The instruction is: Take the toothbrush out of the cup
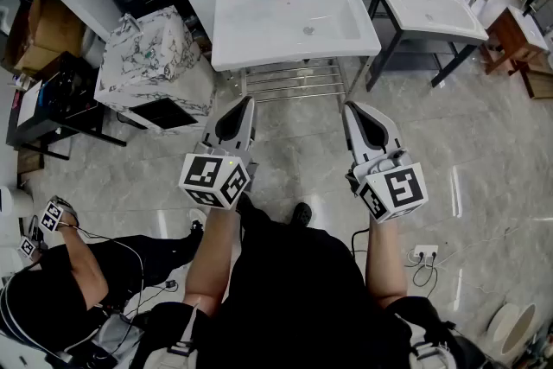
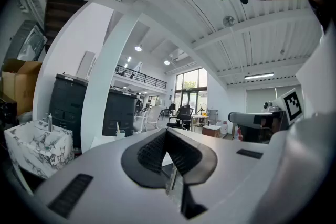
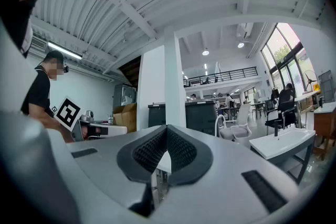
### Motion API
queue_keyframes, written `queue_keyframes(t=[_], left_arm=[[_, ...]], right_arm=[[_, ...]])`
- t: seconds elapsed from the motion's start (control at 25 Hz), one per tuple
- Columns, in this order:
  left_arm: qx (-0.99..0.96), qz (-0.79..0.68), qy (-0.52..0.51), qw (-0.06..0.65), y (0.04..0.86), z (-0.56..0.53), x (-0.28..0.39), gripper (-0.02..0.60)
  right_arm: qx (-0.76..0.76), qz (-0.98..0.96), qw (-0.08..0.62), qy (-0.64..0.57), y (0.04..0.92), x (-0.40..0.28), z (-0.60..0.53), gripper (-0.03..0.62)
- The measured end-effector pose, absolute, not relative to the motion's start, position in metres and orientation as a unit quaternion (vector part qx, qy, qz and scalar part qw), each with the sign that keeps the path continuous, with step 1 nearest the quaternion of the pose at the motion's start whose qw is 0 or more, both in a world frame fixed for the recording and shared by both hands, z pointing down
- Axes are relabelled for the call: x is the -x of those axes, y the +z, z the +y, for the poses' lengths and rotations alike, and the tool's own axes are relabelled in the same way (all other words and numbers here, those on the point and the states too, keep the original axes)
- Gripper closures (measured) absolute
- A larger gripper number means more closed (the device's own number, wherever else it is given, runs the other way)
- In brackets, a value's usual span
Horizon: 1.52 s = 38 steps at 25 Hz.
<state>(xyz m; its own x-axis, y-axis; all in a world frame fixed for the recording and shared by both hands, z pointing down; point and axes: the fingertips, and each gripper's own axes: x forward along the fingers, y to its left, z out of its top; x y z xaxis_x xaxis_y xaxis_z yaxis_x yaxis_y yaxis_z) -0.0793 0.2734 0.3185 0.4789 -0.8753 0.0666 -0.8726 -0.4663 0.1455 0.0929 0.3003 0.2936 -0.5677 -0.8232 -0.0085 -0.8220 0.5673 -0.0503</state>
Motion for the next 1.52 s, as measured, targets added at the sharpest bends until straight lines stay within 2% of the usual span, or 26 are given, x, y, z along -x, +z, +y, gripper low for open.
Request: queue_keyframes(t=[0.88,1.52], left_arm=[[-0.856,-0.511,0.016,0.084,0.333,0.252,0.079,0.568],[-0.864,-0.494,0.015,0.095,0.342,0.121,0.104,0.568]], right_arm=[[0.484,0.873,0.034,-0.048,0.308,-0.103,0.275,0.563],[0.502,0.863,0.012,-0.048,0.307,-0.079,0.152,0.563]])
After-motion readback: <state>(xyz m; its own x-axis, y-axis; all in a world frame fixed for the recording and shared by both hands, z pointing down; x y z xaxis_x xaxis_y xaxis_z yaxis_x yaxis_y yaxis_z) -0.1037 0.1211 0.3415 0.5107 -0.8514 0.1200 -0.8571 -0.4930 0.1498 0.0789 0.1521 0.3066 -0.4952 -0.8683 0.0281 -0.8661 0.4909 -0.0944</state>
